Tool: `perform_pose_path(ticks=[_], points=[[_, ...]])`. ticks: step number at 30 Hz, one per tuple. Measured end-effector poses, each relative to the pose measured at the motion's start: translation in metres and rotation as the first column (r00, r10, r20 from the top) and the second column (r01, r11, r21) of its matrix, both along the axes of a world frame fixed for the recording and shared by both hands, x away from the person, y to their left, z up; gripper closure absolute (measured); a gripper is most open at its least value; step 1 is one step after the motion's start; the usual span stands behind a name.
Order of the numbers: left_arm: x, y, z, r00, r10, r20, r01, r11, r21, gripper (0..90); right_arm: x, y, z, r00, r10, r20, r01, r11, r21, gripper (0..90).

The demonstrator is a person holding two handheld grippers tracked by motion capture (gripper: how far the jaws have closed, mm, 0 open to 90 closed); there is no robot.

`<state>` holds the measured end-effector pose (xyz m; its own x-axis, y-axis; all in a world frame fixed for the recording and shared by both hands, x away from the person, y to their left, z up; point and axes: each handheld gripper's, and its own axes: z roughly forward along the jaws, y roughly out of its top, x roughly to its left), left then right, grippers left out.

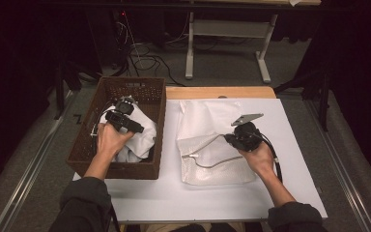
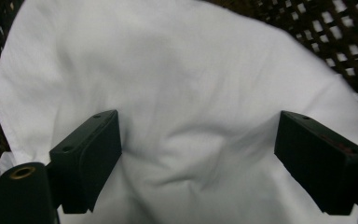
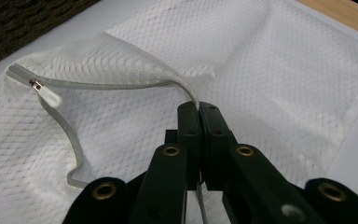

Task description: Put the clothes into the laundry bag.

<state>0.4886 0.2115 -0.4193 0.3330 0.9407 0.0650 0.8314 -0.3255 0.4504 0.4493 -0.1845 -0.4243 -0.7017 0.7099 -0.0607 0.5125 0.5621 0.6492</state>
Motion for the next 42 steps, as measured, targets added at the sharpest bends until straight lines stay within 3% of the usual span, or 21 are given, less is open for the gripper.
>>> perform_pose_path(ticks=[9,18,22,26,29,30,32,38,42], points=[[0.009,0.012,-0.012,0.9985,0.053,-0.016,-0.053,0.9978,-0.04,10.0,0.001,-0.001,0.0,1.0,-0.006,-0.003,0.006,1.0,0.003,89.3],[0.013,0.036,-0.032,0.9887,0.13,-0.075,-0.138,0.9842,-0.111,11.0,0.001,-0.001,-0.002,1.0,0.0,-0.007,0.0,1.0,-0.012,89.4],[0.013,0.031,-0.035,0.9886,0.125,-0.083,-0.132,0.988,-0.08,10.9,0.0,0.0,-0.005,0.9999,-0.004,-0.011,0.003,1.0,-0.008,89.3],[0.015,0.034,-0.038,0.9852,0.135,-0.106,-0.145,0.9853,-0.091,10.9,0.0,0.003,-0.006,0.9999,0.005,-0.009,-0.005,1.0,-0.007,89.4],[0.014,0.032,-0.041,0.9872,0.128,-0.094,-0.136,0.987,-0.085,8.1,-0.001,0.004,-0.005,1.0,0.006,-0.007,-0.006,1.0,-0.004,89.3],[0.014,0.029,-0.042,0.9886,0.118,-0.094,-0.125,0.9896,-0.071,2.6,-0.001,0.003,-0.005,1.0,0.007,-0.007,-0.007,1.0,-0.008,89.3],[0.013,0.026,-0.04,0.9893,0.117,-0.088,-0.122,0.9913,-0.05,2.2,-0.001,0.002,-0.005,1.0,0.006,-0.007,-0.006,1.0,-0.01,89.3],[0.012,0.029,-0.034,0.9906,0.124,-0.057,-0.128,0.9896,-0.066,6.1,-0.002,-0.002,-0.003,1.0,-0.006,-0.008,0.006,1.0,-0.012,89.3],[0.013,0.028,-0.036,0.9902,0.126,-0.061,-0.129,0.9903,-0.052,8.8,-0.002,0.0,-0.005,0.9999,0.001,-0.01,-0.001,1.0,-0.02,89.3]])
